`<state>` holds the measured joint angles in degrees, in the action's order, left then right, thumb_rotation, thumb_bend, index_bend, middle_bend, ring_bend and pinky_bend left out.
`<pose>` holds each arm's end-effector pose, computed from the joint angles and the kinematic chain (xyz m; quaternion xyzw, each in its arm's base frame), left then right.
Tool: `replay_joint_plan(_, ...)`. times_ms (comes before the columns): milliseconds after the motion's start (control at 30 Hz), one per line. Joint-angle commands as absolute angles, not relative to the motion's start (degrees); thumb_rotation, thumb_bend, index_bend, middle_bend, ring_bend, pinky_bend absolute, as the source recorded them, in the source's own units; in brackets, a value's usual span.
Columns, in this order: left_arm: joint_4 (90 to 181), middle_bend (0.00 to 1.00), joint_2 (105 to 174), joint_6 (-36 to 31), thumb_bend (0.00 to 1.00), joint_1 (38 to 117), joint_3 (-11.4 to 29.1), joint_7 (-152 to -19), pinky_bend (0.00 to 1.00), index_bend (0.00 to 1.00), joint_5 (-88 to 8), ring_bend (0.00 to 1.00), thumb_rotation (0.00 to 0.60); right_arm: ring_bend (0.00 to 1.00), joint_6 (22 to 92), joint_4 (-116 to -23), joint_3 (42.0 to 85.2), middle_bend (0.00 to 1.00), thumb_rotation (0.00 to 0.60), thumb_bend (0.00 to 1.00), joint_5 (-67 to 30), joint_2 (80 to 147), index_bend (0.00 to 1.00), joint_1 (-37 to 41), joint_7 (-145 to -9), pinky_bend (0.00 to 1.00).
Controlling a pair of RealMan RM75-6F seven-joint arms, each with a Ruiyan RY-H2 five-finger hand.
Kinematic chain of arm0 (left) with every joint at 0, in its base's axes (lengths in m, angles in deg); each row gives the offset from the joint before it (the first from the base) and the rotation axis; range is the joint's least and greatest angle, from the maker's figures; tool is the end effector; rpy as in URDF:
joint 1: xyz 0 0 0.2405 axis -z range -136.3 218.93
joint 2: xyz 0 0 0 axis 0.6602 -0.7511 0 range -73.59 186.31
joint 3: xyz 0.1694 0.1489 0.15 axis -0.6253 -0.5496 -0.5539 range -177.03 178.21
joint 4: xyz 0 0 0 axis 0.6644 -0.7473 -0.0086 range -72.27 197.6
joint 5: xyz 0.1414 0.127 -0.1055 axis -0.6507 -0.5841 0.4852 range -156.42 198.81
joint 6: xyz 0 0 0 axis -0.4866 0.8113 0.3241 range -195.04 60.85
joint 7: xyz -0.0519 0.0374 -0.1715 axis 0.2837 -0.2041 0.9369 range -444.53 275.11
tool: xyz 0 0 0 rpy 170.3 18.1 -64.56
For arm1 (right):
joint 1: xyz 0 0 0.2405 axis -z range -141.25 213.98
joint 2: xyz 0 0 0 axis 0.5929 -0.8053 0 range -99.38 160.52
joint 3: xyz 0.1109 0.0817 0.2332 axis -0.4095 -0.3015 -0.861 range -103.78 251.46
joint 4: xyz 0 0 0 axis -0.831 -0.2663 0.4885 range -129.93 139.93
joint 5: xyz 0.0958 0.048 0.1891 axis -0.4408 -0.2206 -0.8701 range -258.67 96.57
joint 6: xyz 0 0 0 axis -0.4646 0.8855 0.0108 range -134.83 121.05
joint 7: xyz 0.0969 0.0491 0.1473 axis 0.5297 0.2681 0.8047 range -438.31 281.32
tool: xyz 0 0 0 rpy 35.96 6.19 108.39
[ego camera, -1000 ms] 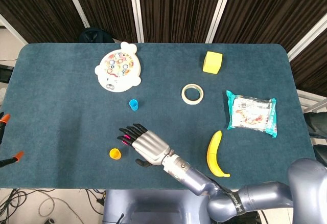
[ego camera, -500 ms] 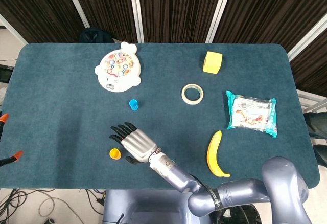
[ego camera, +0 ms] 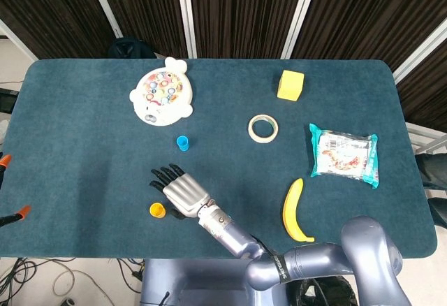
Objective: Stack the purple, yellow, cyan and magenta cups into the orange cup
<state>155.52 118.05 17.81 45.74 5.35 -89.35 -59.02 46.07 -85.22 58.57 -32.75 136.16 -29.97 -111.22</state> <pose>-0.3430 0.2257 0.1852 -0.5756 -0.3693 -0.3462 0.6422 0.0647 -0.3297 -0.1352 0.8119 -0.3423 0.4134 0.2299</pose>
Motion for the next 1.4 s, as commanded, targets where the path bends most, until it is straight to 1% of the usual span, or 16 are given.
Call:
replay_joint_plan(33,155.5,0.0,118.1,17.8,0.0,45.7,5.3,-89.4,0.05,0.0,-59.0,0.0,0.6,0.01,45.9,-84.7,58.8,0.0,0.6,0.41,-32.3,137.0,0.19,-30.2,-110.8,0.01)
replay_joint_plan(400,155.5,0.0,117.9,17.9,0.0,45.7,5.4,-89.0,0.05,0.0,-59.0,0.0,0.6,0.01,45.5,-81.5,58.8,0.0,0.6,0.41,-32.0,140.0,0.21,-30.9,-110.6,0.01)
replay_joint_plan(767,155.5,0.0,118.0,17.7,0.0,45.8,5.4,-89.1,0.05,0.0,-58.9,0.0,0.6,0.01,45.9,-80.0,60.0,0.0,0.6,0.4,-30.4,141.8,0.28,-30.2,-110.1,0.01)
replay_joint_plan(1400,155.4,0.0,117.9,17.7,0.0,45.8,5.5,-89.0,0.05,0.0,-58.7,0.0,0.6,0.01,45.2,-76.4,59.8,0.0,0.6,0.4,-30.0,144.6,0.3,-30.1,-110.0,0.01)
